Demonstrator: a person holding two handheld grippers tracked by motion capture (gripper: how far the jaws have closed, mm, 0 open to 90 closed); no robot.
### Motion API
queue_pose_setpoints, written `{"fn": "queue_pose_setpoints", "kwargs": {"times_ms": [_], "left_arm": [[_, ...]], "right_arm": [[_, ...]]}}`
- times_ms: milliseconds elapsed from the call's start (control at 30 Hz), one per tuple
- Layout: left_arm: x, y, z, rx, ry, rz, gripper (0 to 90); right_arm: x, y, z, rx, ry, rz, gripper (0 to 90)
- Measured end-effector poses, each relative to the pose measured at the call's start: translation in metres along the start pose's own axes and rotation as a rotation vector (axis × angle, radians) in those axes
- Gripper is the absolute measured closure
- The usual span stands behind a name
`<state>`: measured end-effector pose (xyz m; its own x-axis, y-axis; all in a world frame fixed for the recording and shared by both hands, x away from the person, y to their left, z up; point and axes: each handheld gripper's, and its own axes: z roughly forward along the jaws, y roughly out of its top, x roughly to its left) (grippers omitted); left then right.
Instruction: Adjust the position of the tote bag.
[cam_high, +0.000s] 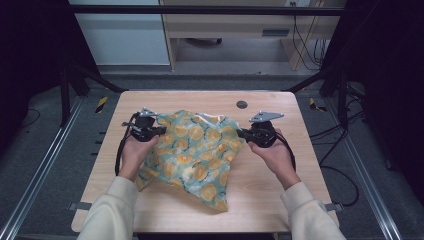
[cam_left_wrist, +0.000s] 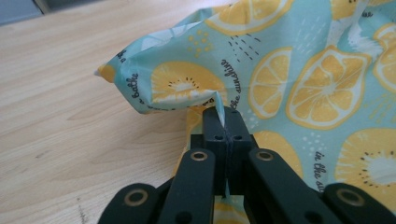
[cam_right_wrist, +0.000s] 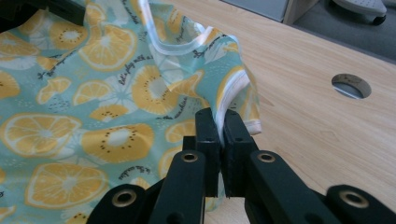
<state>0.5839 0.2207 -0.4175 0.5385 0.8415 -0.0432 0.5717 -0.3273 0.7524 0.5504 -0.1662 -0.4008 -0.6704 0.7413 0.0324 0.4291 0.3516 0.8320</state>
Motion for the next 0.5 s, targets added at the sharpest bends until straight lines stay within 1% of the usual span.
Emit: {"fn": "queue_pose_setpoints", "kwargs": {"times_ms": [33,67,100,133,167,233,267,300,333,367,400,433,467,500], "left_arm": [[-0.002,-0.003,-0.009,-0.028,0.003,0.006,90.0],[-0.003,-0.005,-0.015,-0.044,0.007,0.007,90.0],[-0.003,-0.005,-0.015,-0.044,0.007,0.007,90.0],[-0.005,-0.009,-0.025,-0.082,0.004,0.004,90.0],[-0.005,-0.009,-0.025,-0.082,0.004,0.004,90.0],[-0.006,-0.014,-0.035,-0.108,0.002,0.002,90.0],[-0.009,-0.020,-0.042,-0.125,0.005,0.007,90.0],[-0.010,-0.022,-0.045,-0.138,0.003,0.005,90.0],[-0.010,-0.022,-0.045,-0.138,0.003,0.005,90.0],[-0.013,-0.027,-0.052,-0.158,0.002,0.008,90.0],[-0.013,-0.027,-0.052,-0.158,0.002,0.008,90.0],[-0.014,-0.029,-0.056,-0.166,0.000,0.011,90.0],[-0.016,-0.031,-0.060,-0.177,-0.002,0.010,90.0],[-0.018,-0.034,-0.065,-0.190,0.004,0.020,90.0]], "right_arm": [[0.001,0.000,-0.004,-0.006,-0.003,0.000,88.1],[0.001,0.001,-0.006,-0.011,-0.004,-0.001,88.2],[0.002,0.001,-0.009,-0.012,-0.004,-0.009,88.4],[0.004,0.001,-0.014,-0.018,-0.002,-0.015,88.6],[0.005,0.001,-0.018,-0.025,-0.002,-0.020,88.7],[0.008,0.000,-0.026,-0.038,0.003,-0.025,88.9],[0.009,0.000,-0.030,-0.039,0.001,-0.027,89.0],[0.011,0.000,-0.033,-0.042,0.004,-0.033,89.1],[0.011,0.000,-0.033,-0.042,0.004,-0.033,89.1],[0.015,-0.001,-0.040,-0.049,0.003,-0.044,89.2],[0.017,-0.002,-0.043,-0.051,0.004,-0.050,89.2],[0.017,-0.002,-0.043,-0.051,0.004,-0.050,89.2],[0.020,-0.004,-0.050,-0.058,0.002,-0.059,89.3],[0.022,-0.005,-0.052,-0.063,-0.001,-0.065,89.4]]}}
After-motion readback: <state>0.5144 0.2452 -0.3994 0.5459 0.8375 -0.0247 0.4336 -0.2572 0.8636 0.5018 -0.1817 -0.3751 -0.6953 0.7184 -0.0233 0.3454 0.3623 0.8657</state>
